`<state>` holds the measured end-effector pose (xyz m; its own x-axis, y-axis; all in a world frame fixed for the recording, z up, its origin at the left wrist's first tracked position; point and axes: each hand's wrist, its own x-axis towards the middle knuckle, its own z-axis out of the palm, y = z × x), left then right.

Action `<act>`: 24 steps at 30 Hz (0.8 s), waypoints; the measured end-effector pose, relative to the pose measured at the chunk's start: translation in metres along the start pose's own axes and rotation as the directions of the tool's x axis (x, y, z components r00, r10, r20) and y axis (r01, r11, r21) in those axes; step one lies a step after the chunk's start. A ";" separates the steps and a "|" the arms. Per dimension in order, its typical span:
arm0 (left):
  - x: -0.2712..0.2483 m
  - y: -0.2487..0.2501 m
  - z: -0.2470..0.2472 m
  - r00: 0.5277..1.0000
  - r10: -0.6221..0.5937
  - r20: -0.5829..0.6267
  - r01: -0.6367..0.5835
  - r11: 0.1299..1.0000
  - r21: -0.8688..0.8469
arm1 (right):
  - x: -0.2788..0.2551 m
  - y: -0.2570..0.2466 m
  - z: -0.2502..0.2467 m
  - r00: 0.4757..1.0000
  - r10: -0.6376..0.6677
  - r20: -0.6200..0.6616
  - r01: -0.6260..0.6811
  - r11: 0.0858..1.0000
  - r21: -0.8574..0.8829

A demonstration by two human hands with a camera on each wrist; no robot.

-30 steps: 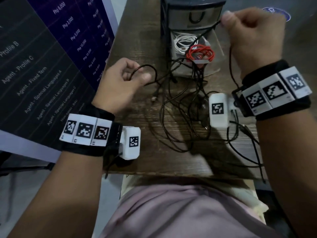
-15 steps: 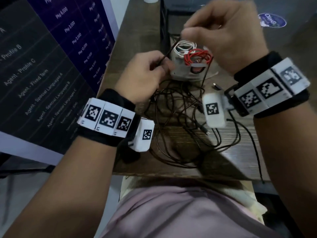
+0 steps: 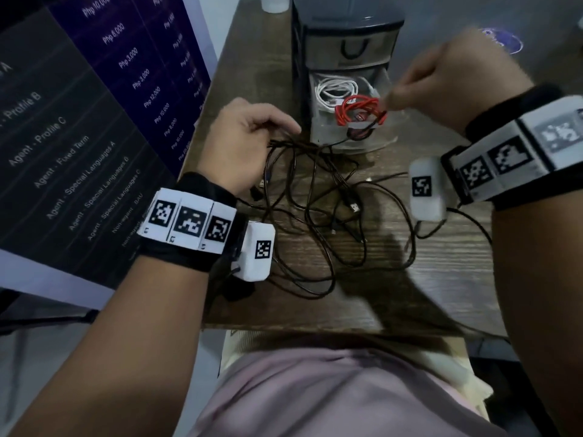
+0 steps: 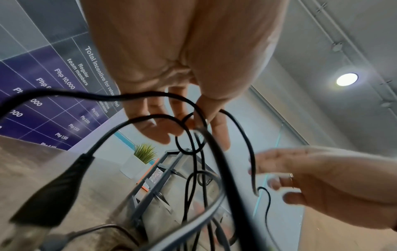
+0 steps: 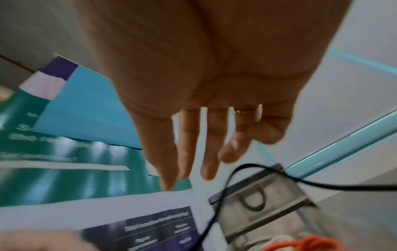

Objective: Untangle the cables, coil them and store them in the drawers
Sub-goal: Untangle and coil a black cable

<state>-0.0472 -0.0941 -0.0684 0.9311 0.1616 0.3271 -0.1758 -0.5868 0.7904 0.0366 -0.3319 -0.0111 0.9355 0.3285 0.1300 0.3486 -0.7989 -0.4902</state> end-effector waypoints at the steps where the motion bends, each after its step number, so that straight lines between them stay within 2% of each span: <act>1: 0.000 -0.001 0.001 0.999 -0.005 -0.031 0.006 1.000 0.008 | 0.000 -0.005 0.002 1.000 -0.026 -0.012 0.026 1.000 0.003; 3: 0.000 0.000 0.004 0.997 -0.006 -0.077 0.007 1.000 0.005 | -0.006 -0.021 0.008 0.993 -0.099 -0.067 0.104 0.992 0.065; 5: 0.000 0.003 0.006 0.995 0.009 -0.102 -0.012 0.999 -0.034 | -0.013 -0.038 0.019 0.985 -0.166 -0.056 0.172 0.974 0.146; 8: 0.001 0.011 0.008 0.989 0.070 -0.129 -0.083 0.992 -0.099 | -0.017 -0.058 0.040 0.946 -0.276 0.171 0.234 0.944 0.230; 9: 0.001 0.012 0.008 0.986 0.088 -0.143 -0.104 0.989 -0.108 | -0.016 -0.061 0.046 0.928 -0.302 0.216 0.238 0.931 0.278; 11: 0.000 0.013 0.007 0.983 0.091 -0.162 -0.110 0.988 -0.113 | -0.013 -0.059 0.050 0.928 -0.293 0.229 0.223 0.932 0.286; 14: -0.002 0.008 0.006 0.990 0.052 -0.130 -0.063 0.995 -0.083 | -0.011 -0.053 0.047 0.953 -0.285 0.102 0.252 0.934 0.252; 18: -0.005 0.004 0.007 0.998 -0.048 0.049 0.049 0.999 -0.019 | -0.003 -0.042 0.042 0.977 -0.156 -0.146 0.203 0.890 0.408; 21: -0.007 -0.001 0.005 0.990 -0.096 0.105 0.088 0.993 0.077 | 0.008 -0.028 0.030 0.952 -0.037 -0.303 0.202 0.820 0.536; 24: -0.005 0.001 0.003 0.995 -0.059 0.085 0.049 0.993 0.111 | 0.014 -0.019 0.024 0.915 0.055 -0.400 0.242 0.720 0.651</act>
<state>-0.0508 -0.0984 -0.0708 0.9636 0.1279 0.2348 -0.0930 -0.6629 0.7429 0.0421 -0.3000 -0.0210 0.8978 0.0549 0.4370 0.4397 -0.1681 -0.8823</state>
